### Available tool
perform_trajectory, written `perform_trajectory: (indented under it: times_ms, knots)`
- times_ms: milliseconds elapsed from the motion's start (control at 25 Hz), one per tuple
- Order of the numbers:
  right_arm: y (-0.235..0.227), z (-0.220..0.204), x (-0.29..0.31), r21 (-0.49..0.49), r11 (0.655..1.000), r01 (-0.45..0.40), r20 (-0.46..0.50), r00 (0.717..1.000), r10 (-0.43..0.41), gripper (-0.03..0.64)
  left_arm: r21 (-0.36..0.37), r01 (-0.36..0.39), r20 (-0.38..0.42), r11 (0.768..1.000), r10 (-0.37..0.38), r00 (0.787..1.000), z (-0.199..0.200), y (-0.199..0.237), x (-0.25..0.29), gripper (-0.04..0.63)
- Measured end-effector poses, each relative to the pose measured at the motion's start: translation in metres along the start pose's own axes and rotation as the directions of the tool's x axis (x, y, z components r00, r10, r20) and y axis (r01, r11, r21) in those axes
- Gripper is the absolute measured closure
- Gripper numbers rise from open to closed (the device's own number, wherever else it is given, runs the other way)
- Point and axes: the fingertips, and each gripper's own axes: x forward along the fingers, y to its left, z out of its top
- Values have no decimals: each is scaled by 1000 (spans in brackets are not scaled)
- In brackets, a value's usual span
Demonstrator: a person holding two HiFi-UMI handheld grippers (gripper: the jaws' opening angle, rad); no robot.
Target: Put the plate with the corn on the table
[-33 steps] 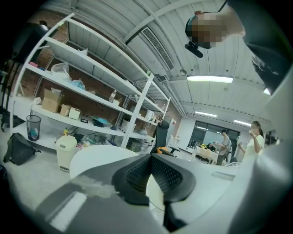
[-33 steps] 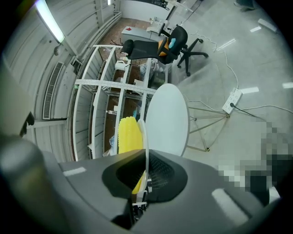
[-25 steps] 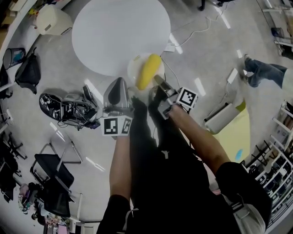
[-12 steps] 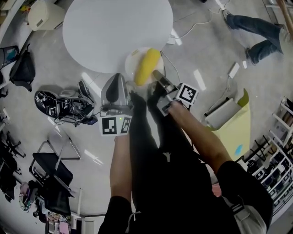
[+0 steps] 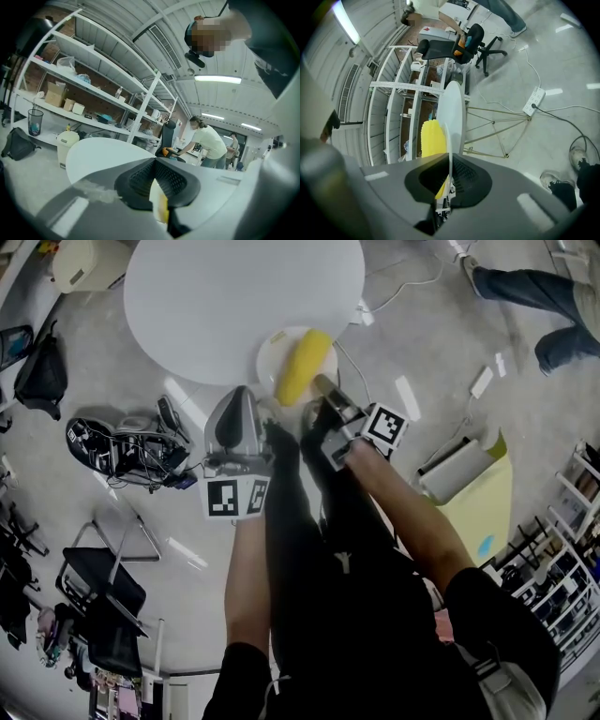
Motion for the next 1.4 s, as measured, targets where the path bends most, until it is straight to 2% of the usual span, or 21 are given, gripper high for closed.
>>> perform_trajectory:
  times_ms: [1400]
  knots:
    - [-21, 2, 22, 19, 998, 62, 11, 998, -62, 595, -34, 6, -16, 999, -7, 1000, -10, 5, 21, 591]
